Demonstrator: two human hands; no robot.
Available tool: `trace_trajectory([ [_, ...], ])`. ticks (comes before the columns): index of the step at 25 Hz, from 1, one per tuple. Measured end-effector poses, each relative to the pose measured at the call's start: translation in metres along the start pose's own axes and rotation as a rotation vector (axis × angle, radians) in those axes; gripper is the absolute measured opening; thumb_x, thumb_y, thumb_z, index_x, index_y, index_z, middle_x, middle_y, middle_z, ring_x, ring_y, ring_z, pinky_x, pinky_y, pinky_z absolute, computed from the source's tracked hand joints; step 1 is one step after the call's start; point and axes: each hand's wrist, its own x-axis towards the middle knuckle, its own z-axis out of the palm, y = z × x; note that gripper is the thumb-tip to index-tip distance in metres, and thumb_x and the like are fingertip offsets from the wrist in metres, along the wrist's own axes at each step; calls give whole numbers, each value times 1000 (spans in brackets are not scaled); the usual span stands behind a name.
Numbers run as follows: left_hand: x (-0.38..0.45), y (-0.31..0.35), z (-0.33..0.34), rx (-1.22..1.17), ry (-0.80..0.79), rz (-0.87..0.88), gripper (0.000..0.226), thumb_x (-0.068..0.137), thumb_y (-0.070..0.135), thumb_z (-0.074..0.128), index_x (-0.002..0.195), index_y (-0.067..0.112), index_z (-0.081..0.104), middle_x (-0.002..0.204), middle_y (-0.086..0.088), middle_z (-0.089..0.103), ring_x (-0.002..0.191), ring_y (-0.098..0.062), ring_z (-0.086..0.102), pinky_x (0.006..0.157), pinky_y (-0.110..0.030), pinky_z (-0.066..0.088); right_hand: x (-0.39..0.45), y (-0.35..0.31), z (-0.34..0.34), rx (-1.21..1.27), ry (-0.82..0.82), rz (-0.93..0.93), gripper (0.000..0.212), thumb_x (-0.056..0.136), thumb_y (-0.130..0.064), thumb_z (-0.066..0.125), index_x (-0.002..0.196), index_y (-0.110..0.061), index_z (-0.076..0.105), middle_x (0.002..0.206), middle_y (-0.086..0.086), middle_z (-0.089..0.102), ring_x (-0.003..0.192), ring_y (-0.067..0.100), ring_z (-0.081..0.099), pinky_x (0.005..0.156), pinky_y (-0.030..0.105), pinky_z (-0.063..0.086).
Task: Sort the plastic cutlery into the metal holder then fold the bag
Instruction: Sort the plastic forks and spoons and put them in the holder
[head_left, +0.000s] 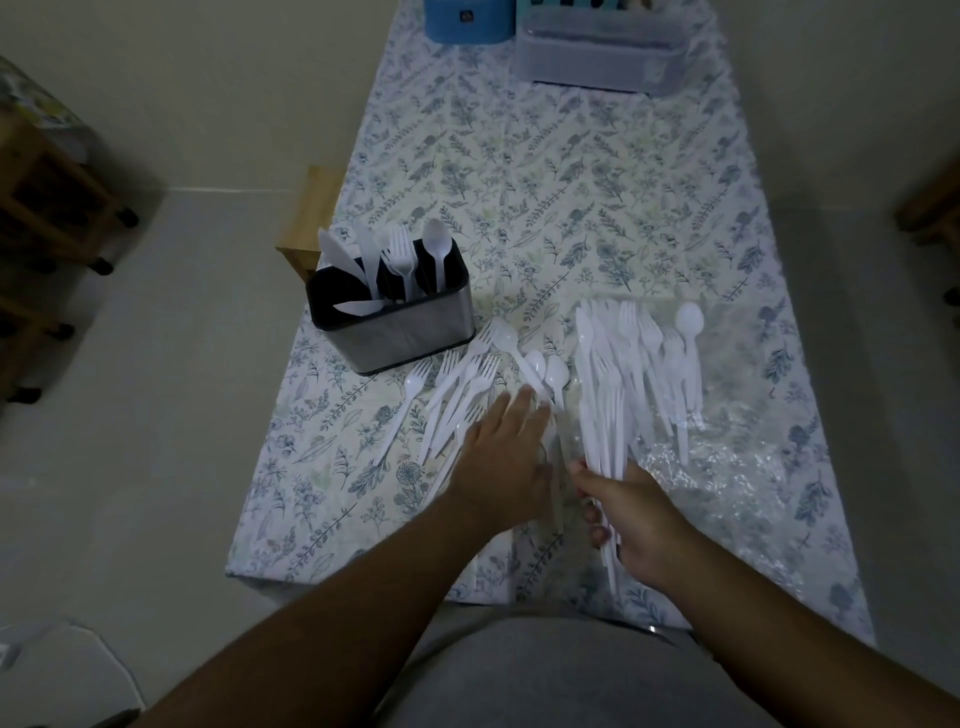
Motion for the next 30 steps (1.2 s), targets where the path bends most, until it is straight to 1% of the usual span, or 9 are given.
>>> trace_trajectory([
  [3,20,1,3,43,-16,-15,75,98,35,46,160,16,9,169,-6,1,155,-28,-5,123,-52,6,-3,-4,1,-46,22,-25,16,93,-32,71,97,-17,65,63,-2,52,48,12,40,42,23,31],
  [8,-9,-4,11,75,60,120,54,93,39,48,143,17,46,153,-4,42,148,-28,26,119,-57,21,-2,-11,0,-50,52,6,45,93,-55,61,110,-14,64,73,3,50,51,13,40,42,23,31],
  [13,-17,-34,8,-101,186,-353,71,99,54,37,158,26,10,167,-3,-7,154,-28,-11,121,-51,1,0,-17,10,42,-6,47,45,98,-56,51,114,-16,63,76,4,51,49,12,41,43,23,32],
  [16,-16,-37,4,-214,141,-348,73,100,56,37,159,23,10,168,-4,-7,154,-27,-10,124,-50,4,1,-23,14,5,8,-4,37,98,-45,60,107,-9,61,77,4,52,54,15,45,51,30,42],
  [18,-19,-15,-7,-489,278,-374,59,102,52,37,154,24,30,164,1,23,152,-24,17,121,-45,22,1,-38,20,64,38,-71,32,97,-41,63,98,-9,58,70,4,51,55,18,49,62,34,47],
  [21,-19,28,-33,-1545,248,-817,49,105,47,35,132,12,57,125,-4,62,113,-18,59,86,-29,48,-3,-76,37,386,3,-265,18,99,-27,62,107,-10,59,67,1,50,54,12,54,60,35,56],
  [24,-11,48,-52,-2155,181,-894,60,102,51,34,116,3,67,111,-15,70,102,-28,64,100,-40,50,-16,-89,67,407,-49,-339,18,98,-24,64,108,-10,60,66,0,58,59,12,63,71,40,63],
  [26,-4,50,-62,-2223,270,-860,53,102,44,34,111,6,71,107,-16,75,104,-30,69,98,-42,52,-21,-76,83,218,-41,-356,13,97,-27,65,95,-14,61,67,2,63,67,21,67,78,52,63],
  [30,-8,43,-60,-1838,337,-823,42,101,31,39,114,7,70,108,-9,76,99,-22,68,85,-36,50,-22,-71,80,-4,-7,-396,13,95,-37,64,100,-25,62,74,-1,70,80,22,73,84,54,61],
])
